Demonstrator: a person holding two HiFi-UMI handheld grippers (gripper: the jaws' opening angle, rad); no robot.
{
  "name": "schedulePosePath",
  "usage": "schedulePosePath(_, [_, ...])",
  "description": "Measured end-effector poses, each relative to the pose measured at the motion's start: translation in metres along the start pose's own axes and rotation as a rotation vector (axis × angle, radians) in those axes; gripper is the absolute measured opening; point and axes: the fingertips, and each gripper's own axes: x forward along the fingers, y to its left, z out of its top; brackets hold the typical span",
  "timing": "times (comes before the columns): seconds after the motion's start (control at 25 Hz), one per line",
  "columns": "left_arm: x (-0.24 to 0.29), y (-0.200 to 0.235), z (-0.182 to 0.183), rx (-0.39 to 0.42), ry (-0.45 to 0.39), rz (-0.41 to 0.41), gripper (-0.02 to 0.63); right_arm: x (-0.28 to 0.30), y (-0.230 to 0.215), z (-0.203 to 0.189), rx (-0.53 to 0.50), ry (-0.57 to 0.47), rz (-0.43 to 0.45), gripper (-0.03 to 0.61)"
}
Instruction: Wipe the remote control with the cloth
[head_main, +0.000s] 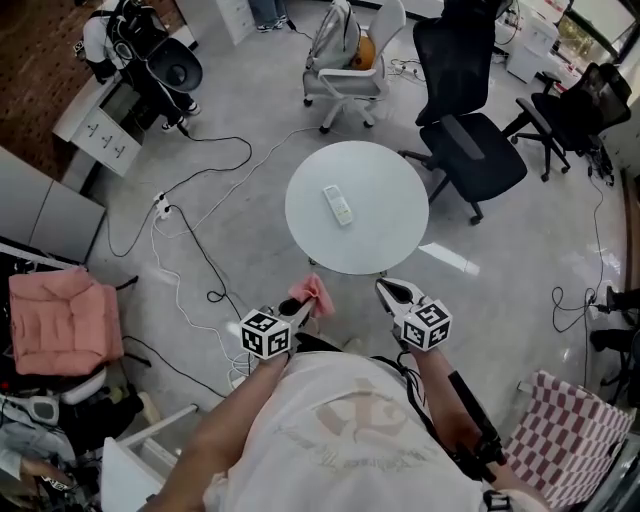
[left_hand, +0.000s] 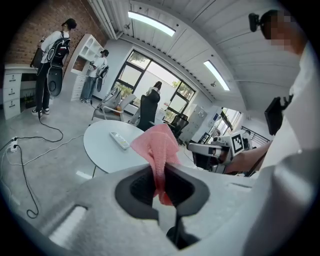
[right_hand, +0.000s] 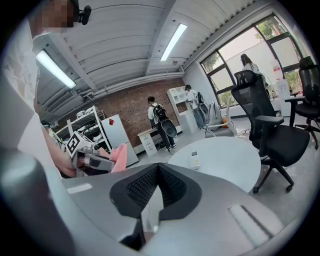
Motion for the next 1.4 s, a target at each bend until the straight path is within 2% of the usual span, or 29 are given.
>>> schedulePosePath(0.2, [0.001, 0.022, 0.016, -0.007, -0.003, -0.005, 0.018, 0.02, -0.006, 0.013, 0.007, 0.009, -0.024, 0.008])
schedulePosePath(0.8, [0.05, 0.083, 0.073, 0.009, 0.067, -0.112, 0.018, 0.058, -0.061, 0.033, 0.083, 0.016, -0.195, 0.008])
schedulePosePath(1.04, [0.056, 0.11, 0.1, 0.018, 0.09, -0.167, 0.018, 0.089, -0.064, 0.05, 0.097, 0.031, -0.243, 0.008])
schedulePosePath(1.4, [0.061, 0.15, 0.121, 0.02, 0.124, -0.224, 0.018, 0.124, -0.068, 0.057, 0.101, 0.073, -0.325, 0.008])
